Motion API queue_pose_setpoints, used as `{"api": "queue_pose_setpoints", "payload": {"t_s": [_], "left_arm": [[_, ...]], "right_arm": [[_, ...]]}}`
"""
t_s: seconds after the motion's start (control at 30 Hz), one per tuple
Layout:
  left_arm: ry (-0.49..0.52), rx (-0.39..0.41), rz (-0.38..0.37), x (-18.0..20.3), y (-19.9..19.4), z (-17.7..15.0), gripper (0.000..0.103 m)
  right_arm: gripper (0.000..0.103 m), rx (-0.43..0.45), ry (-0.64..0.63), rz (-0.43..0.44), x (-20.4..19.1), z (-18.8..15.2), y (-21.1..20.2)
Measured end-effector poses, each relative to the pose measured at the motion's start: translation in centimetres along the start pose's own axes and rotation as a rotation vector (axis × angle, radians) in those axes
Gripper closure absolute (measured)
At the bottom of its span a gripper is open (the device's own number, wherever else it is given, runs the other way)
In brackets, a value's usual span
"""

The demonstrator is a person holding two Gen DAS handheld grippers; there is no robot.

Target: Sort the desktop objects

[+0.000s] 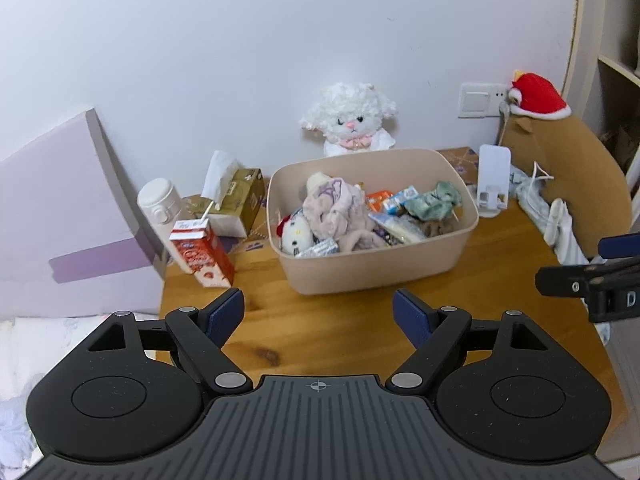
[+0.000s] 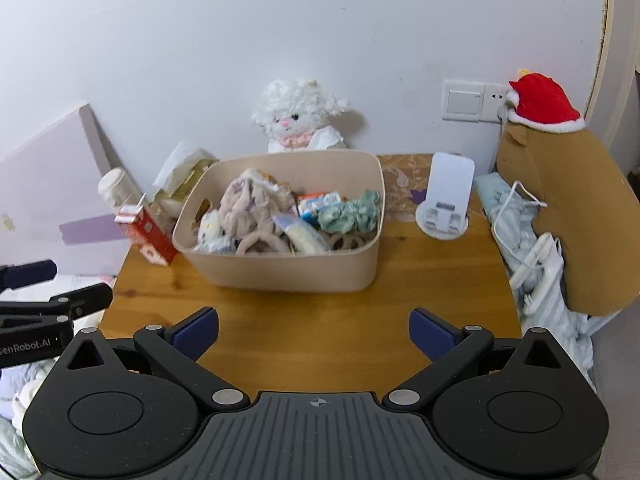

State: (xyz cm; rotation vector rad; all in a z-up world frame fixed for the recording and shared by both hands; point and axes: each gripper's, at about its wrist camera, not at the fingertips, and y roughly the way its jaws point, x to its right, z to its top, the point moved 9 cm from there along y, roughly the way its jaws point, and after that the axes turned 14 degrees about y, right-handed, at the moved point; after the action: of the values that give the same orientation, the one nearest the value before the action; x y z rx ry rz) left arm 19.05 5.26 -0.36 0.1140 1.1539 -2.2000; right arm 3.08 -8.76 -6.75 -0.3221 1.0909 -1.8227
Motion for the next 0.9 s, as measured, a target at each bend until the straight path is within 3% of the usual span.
{"api": "queue_pose_setpoints", "payload": {"t_s": [0.23, 0.57, 0.9], "left_arm": [[-0.014, -0.008, -0.001, 1.2, -3.6, -2.1, 0.020], [-0.055, -0.010, 0.013, 2.4, -8.0, -4.8, 0.020], [-0.097, -0.027, -0.040, 4.6, -12.0, -8.2, 0.020]], "right_arm": [[0.000, -0.037, -0.026, 0.012, -0.1, -3.0, -2.5], [0.000, 0.004, -0.077, 0.024, -0.5, -5.3, -7.2], [0.000, 0.001, -0.033, 0.033, 1.5, -8.2, -10.2]]}}
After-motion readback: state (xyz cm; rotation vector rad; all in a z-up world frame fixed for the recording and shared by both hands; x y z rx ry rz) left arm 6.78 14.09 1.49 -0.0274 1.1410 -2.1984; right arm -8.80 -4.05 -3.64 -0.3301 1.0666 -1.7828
